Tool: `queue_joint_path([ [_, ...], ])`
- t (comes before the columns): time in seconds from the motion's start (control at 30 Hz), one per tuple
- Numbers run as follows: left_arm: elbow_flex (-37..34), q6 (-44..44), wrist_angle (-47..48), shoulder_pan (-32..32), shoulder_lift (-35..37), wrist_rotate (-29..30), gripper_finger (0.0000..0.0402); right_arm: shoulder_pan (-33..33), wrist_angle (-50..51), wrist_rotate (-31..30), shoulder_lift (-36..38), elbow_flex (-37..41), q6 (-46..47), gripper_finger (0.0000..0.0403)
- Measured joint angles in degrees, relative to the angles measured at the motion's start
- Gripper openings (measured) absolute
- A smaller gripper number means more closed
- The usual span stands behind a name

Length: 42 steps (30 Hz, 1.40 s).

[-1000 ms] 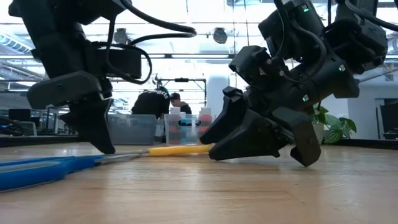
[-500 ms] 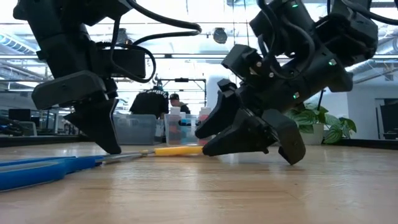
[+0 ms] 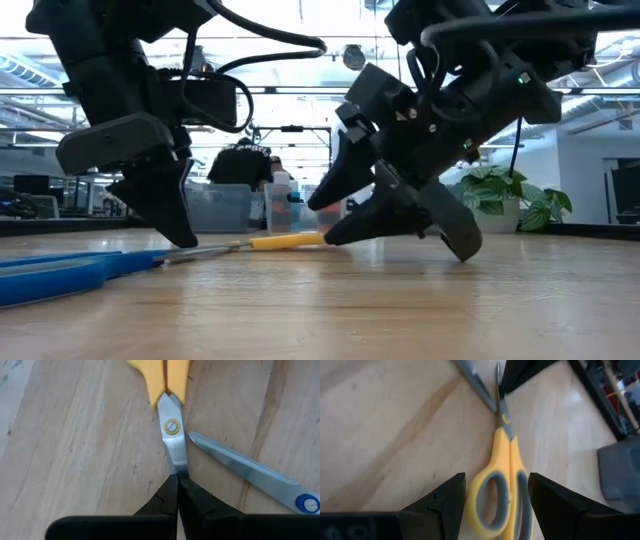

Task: Pick & Place Paint Supplies
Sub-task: Put the yellow scissors into the left black bin

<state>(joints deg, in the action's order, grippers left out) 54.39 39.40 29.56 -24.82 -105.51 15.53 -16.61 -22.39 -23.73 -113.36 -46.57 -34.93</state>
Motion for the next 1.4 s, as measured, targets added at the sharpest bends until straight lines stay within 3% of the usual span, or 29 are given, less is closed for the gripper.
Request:
queue_joint_path([
  [0.2, 0.00, -0.01, -0.17, 0.71, 0.00, -0.83, 0.0008, -0.55, 4.74, 2.52, 0.11, -0.04, 4.21, 0.0201],
  [0.47, -0.02, -1.62, -2.84, 0.83, 0.00, -2.47, 0.0006, 0.76, 4.79, -5.12, 0.15, 0.03, 2.62, 0.0201],
  [0.77, -0.02, -3.17, -3.07, 0.83, 0.00, -3.52, 0.0005, 2.53, 3.81, -5.57, 0.15, 0.13, 2.32, 0.0191],
  [1.2, -0.02, -5.37, -5.70, 0.79, -0.02, -6.39, 0.0009, 6.91, 3.64, 8.53, -0.06, 0.24, 4.07, 0.0088],
  [1.4, -0.02, -6.02, -5.92, 0.79, -0.02, -6.77, 0.0009, 7.23, 4.49, 10.18, -0.06, 0.22, 4.15, 0.0076],
])
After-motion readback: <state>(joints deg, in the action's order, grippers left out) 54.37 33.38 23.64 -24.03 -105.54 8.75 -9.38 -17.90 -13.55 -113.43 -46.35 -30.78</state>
